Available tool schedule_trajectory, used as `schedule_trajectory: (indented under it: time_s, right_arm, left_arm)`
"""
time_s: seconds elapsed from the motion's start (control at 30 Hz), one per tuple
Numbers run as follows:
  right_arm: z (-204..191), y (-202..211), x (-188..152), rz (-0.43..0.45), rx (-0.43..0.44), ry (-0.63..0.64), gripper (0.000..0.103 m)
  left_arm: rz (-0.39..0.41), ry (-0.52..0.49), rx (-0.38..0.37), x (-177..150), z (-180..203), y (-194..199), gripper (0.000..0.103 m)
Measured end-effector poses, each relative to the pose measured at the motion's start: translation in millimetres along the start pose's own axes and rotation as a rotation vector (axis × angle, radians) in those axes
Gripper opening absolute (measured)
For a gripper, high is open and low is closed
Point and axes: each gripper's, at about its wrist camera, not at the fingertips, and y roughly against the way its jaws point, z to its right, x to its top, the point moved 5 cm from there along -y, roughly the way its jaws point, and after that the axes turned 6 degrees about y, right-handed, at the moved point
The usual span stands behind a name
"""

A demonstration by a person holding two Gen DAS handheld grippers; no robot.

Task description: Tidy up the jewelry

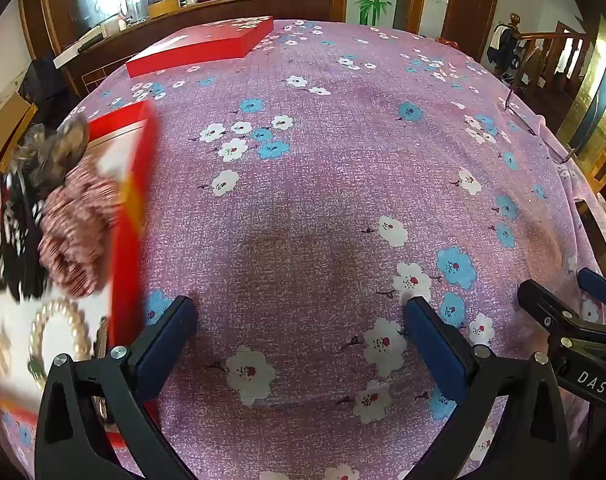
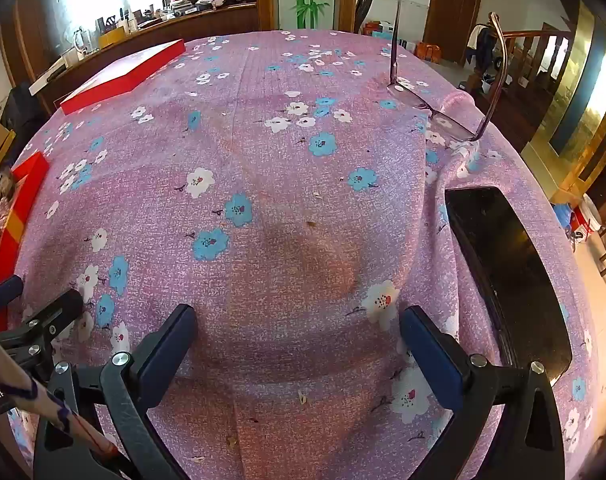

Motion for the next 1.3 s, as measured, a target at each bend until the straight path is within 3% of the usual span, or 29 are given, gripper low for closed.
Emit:
schedule_trajectory:
  time_s: [1.3]
  right_arm:
    - [0.3, -2.2, -0.2, 0.0, 0.0, 0.0, 0.103]
  left_arm:
    - [0.003, -0.001, 0.001, -0.2, 2.6, 2.6, 0.103]
